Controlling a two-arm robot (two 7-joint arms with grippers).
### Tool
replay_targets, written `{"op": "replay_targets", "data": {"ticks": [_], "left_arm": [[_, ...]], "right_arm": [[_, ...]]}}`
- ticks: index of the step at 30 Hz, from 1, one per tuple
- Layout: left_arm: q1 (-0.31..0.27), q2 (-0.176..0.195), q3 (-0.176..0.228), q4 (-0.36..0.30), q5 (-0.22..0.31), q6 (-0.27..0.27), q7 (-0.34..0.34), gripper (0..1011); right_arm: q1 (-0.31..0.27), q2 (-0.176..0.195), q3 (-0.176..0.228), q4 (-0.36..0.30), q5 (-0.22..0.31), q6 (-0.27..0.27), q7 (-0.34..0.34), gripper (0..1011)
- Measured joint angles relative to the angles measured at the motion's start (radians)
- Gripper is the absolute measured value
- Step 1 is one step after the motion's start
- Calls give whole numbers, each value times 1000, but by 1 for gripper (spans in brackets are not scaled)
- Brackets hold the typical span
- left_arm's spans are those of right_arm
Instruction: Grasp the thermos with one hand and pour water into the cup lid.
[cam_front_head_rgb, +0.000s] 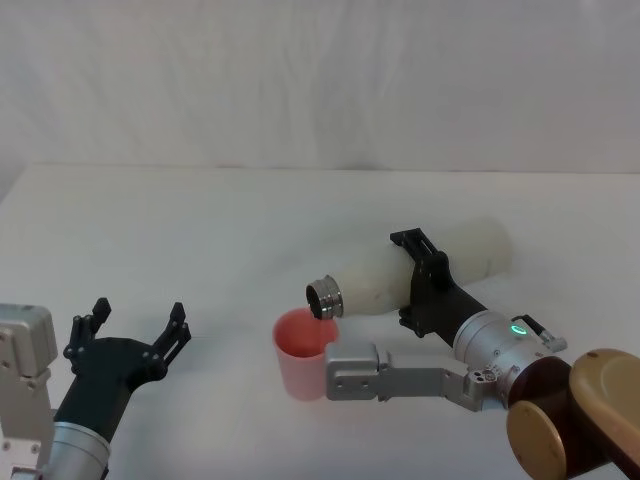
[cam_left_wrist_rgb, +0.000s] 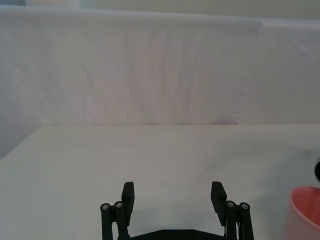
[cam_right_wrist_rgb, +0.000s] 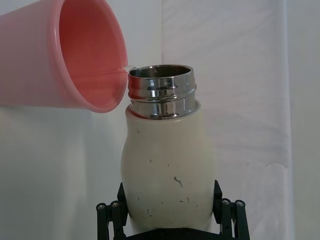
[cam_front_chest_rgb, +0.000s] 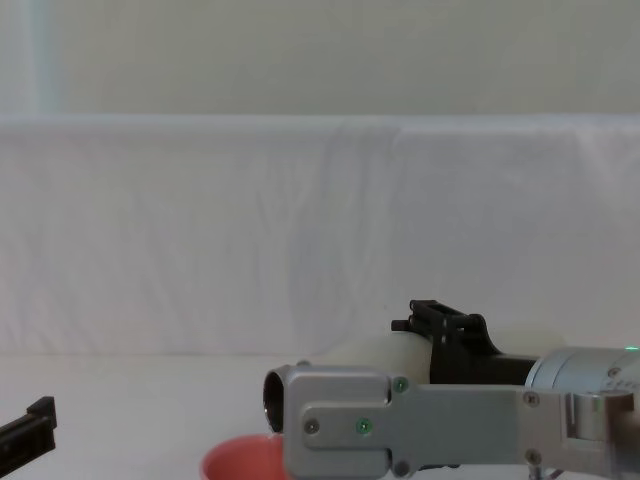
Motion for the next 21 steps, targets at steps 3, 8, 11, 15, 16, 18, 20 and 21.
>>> {"op": "replay_targets", "data": {"ticks": [3, 8, 11, 15, 16, 18, 20, 21], "left_arm": [[0, 0, 0, 0, 0, 0, 0, 1001], [0, 0, 0, 0, 0, 0, 0, 1001], [0, 0, 0, 0, 0, 0, 0, 1001], [0, 0, 0, 0, 0, 0, 0, 1001], [0, 0, 0, 0, 0, 0, 0, 1001], [0, 0, 0, 0, 0, 0, 0, 1001], [0, 0, 0, 0, 0, 0, 0, 1001], [0, 0, 0, 0, 0, 0, 0, 1001]], "right_arm": [[1, 1, -1, -1, -2, 1, 1, 962], [1, 2, -2, -1, -5, 2, 4, 962], [1, 2, -2, -1, -6, 3, 5, 962], [1, 2, -2, -2, -7, 3, 6, 962], [1, 3, -2, -3, -7, 3, 6, 962], [1, 3, -2, -4, -8, 4, 7, 962], [1, 4, -2, -5, -9, 4, 8, 962], [1, 5, -2, -5, -9, 4, 7, 962]]}}
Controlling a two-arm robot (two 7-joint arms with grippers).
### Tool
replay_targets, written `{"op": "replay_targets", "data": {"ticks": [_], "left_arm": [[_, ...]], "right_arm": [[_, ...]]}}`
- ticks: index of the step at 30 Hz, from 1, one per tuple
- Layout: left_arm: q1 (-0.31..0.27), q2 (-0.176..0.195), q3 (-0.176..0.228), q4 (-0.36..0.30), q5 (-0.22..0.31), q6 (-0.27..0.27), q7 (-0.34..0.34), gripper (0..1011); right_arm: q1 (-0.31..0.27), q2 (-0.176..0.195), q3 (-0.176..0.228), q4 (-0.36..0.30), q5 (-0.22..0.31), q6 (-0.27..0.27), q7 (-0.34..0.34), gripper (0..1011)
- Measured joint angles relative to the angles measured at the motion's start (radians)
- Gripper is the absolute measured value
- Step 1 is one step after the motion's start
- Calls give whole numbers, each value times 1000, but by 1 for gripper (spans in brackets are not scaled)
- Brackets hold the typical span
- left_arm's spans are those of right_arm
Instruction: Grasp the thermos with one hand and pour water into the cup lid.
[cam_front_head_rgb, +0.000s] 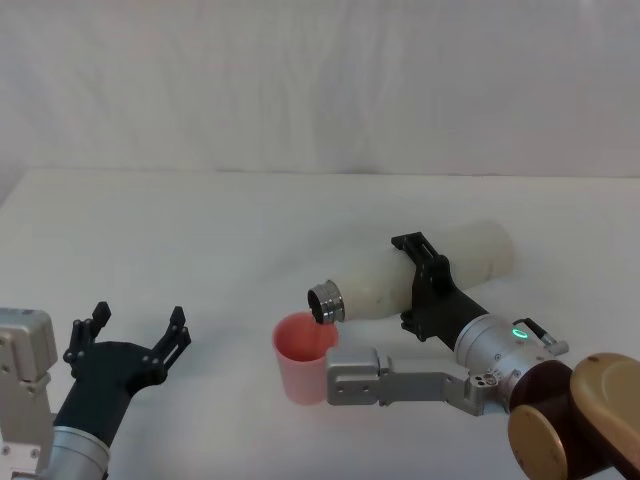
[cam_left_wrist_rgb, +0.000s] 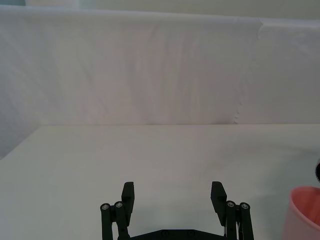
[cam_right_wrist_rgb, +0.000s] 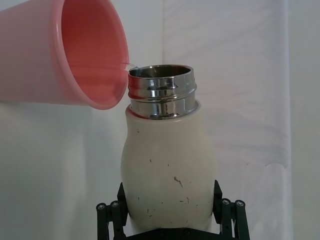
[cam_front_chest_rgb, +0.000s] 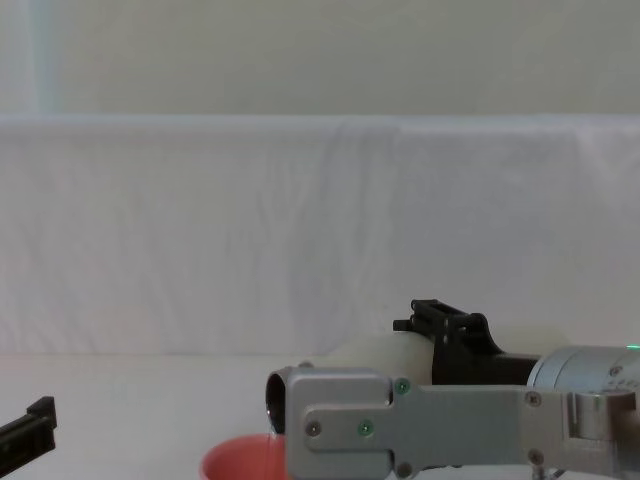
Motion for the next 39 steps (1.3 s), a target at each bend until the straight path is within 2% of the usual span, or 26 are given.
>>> {"op": "replay_targets", "data": {"ticks": [39], "left_arm": [[0, 0, 0, 0, 0, 0, 0, 1001]], "right_arm": [[4, 3, -2, 0, -17, 4, -2, 962]]}}
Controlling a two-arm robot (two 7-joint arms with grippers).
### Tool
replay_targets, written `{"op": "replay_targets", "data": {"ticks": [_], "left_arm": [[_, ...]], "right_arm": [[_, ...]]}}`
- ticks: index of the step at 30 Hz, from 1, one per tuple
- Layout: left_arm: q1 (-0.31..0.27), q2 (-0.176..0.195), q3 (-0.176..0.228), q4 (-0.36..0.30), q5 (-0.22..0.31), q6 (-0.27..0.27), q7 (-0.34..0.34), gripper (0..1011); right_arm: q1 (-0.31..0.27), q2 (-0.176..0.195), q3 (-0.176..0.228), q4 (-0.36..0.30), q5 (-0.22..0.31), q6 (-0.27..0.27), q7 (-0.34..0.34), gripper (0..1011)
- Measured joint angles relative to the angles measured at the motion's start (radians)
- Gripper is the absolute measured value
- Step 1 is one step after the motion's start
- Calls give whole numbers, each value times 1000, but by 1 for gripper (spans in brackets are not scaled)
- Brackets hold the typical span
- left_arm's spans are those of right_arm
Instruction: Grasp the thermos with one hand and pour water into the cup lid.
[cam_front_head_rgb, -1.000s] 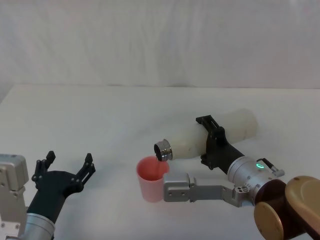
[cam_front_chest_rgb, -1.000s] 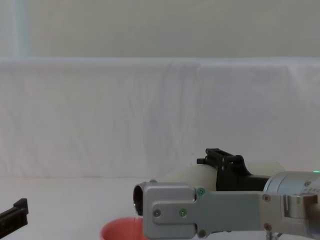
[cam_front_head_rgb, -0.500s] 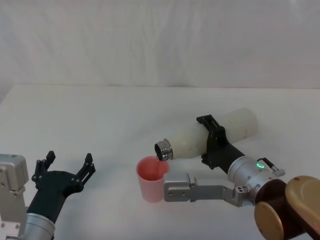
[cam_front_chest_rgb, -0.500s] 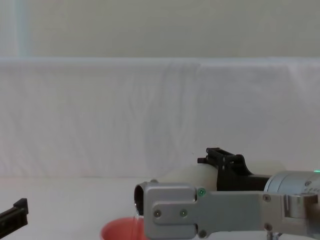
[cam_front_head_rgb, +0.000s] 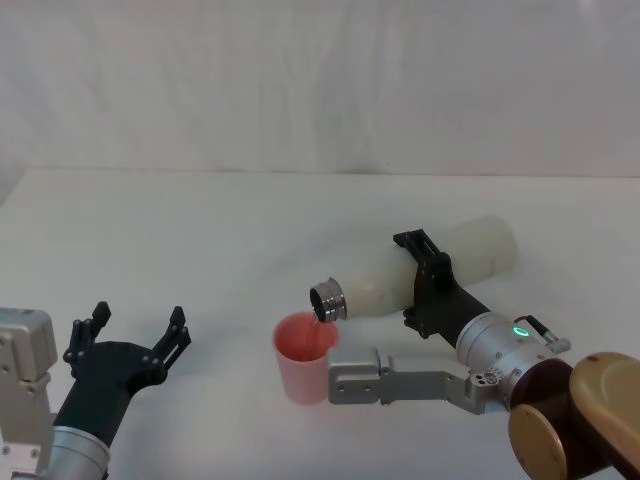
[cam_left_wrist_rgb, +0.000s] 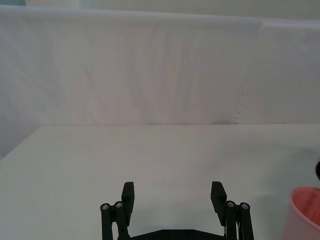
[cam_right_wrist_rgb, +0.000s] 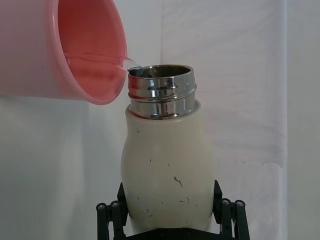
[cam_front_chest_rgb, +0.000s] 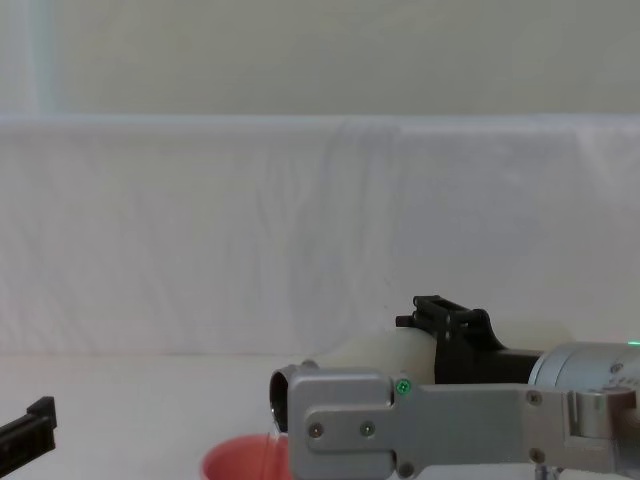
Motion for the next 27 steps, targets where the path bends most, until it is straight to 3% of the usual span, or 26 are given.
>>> {"op": "replay_targets", "data": {"ticks": [27], "left_arm": [[0, 0, 0, 0, 0, 0, 0, 1001]], "right_arm": [[5, 2, -1, 0, -4, -2, 4, 962]]}}
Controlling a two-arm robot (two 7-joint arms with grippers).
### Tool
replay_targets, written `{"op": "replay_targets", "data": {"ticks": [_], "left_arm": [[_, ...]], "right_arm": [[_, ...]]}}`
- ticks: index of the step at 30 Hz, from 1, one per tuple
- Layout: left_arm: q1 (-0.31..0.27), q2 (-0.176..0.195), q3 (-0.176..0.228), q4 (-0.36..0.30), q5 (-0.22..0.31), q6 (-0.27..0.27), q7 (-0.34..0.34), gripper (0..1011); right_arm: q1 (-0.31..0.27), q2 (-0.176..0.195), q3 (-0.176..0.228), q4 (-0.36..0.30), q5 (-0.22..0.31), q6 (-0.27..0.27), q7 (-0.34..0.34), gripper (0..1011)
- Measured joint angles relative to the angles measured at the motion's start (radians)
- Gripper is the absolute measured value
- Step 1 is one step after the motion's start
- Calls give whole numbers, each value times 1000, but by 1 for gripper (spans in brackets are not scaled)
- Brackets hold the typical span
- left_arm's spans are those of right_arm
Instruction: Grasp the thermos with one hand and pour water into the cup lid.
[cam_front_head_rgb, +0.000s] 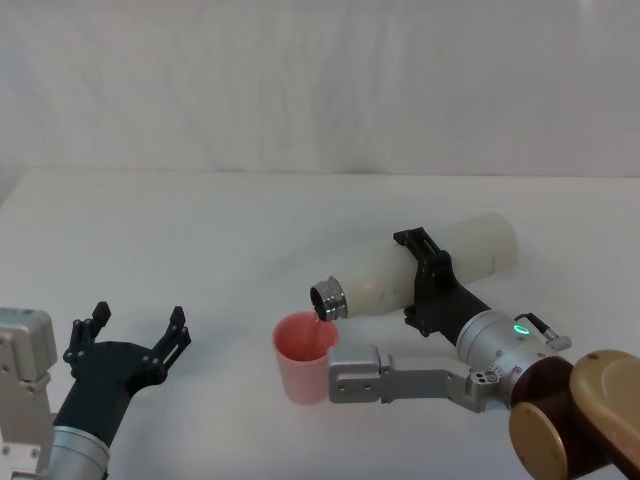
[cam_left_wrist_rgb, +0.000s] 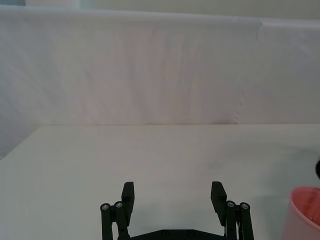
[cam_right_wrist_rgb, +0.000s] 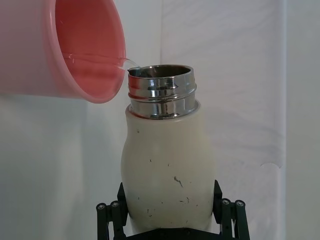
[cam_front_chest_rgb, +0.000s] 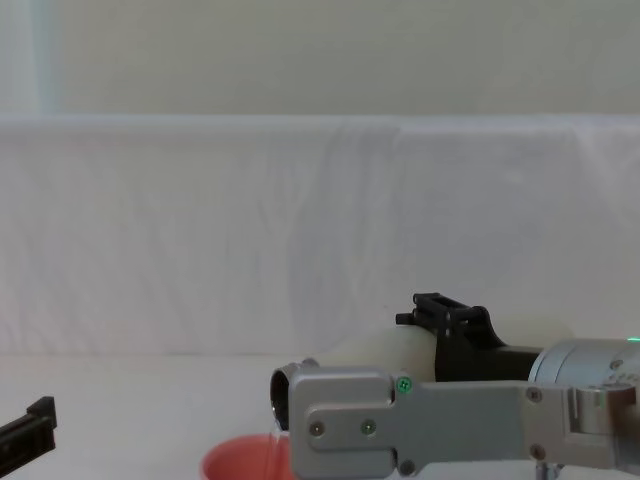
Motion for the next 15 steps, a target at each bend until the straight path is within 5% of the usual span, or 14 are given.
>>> {"op": "replay_targets", "data": {"ticks": [15], "left_arm": [[0, 0, 0, 0, 0, 0, 0, 1001]], "right_arm": [[3, 0, -1, 1, 1, -1, 1, 962]]}}
